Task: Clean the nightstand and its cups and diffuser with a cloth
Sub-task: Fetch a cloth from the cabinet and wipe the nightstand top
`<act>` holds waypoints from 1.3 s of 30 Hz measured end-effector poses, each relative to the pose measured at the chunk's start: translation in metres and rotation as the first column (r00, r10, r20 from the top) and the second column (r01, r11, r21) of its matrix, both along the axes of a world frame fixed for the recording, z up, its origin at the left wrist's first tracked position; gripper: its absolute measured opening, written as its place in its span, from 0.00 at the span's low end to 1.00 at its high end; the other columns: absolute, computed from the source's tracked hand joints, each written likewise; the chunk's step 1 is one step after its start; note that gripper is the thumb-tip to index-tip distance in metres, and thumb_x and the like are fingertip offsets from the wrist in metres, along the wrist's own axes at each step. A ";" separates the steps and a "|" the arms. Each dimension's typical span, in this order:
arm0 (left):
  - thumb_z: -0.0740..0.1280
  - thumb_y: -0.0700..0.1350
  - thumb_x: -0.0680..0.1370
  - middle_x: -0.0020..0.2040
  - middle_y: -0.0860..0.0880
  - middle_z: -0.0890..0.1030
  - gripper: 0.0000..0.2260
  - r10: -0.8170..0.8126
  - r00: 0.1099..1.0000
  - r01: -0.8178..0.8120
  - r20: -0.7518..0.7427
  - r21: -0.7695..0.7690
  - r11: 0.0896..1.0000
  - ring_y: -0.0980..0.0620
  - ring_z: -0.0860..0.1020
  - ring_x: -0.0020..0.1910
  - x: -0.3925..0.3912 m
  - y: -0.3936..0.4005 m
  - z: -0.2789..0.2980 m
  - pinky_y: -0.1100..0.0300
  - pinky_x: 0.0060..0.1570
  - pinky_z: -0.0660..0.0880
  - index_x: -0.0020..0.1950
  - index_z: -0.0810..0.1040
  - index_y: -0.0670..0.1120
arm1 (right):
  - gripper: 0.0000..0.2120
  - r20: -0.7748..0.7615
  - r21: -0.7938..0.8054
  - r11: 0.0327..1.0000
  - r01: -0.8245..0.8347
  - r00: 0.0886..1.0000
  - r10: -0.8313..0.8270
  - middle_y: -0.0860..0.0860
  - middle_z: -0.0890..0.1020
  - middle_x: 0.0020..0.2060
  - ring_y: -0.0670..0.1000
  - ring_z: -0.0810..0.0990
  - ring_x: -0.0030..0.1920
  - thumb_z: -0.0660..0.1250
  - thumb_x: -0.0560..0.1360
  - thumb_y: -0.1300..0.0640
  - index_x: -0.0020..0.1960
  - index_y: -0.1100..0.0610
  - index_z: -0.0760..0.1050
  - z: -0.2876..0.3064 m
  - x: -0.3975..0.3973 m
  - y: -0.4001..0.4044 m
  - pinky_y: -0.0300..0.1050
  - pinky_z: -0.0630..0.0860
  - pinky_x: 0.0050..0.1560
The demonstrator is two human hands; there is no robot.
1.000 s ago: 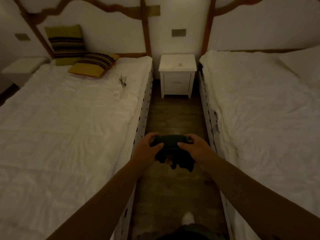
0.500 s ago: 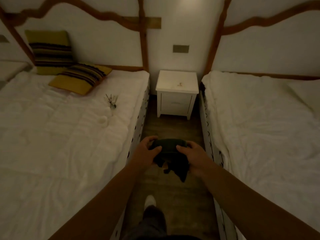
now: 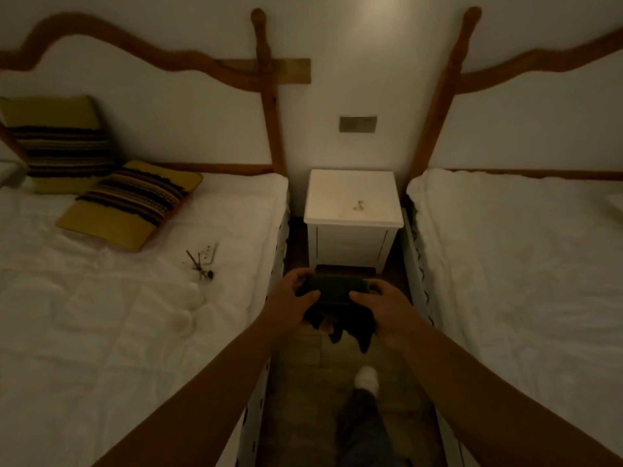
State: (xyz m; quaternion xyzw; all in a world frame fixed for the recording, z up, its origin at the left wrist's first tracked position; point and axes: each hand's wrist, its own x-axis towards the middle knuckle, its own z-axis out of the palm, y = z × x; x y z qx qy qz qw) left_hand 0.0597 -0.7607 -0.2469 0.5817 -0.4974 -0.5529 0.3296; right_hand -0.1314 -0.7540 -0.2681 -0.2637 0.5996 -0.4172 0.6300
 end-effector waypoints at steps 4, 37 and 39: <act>0.67 0.38 0.78 0.63 0.42 0.76 0.17 0.021 1.000 -0.021 0.002 0.024 1.000 0.42 0.77 0.59 -0.022 -0.095 -0.016 0.41 0.54 0.79 0.66 0.71 0.50 | 0.12 0.046 0.025 1.000 0.004 0.999 -0.006 0.59 0.81 0.52 0.59 0.84 0.47 0.72 0.73 0.64 0.55 0.59 0.76 -0.015 -0.021 -0.102 0.50 0.82 0.38; 0.64 0.36 0.79 0.61 0.42 0.77 0.16 0.006 0.997 0.019 -0.079 0.313 0.950 0.44 0.79 0.54 -0.053 -0.724 -0.163 0.47 0.47 0.81 0.60 0.71 0.54 | 0.13 -0.111 0.207 0.972 0.116 0.989 -0.095 0.57 0.81 0.52 0.57 0.84 0.48 0.71 0.74 0.64 0.56 0.56 0.75 -0.133 -0.038 -0.715 0.49 0.83 0.43; 0.64 0.35 0.79 0.61 0.43 0.77 0.16 0.039 0.996 -0.008 -0.084 0.340 0.941 0.46 0.80 0.53 -0.056 -0.748 -0.196 0.51 0.44 0.82 0.60 0.72 0.55 | 0.15 -0.128 0.220 0.962 0.164 0.982 -0.138 0.57 0.81 0.53 0.58 0.83 0.49 0.71 0.74 0.64 0.59 0.57 0.75 -0.171 -0.036 -0.740 0.53 0.82 0.49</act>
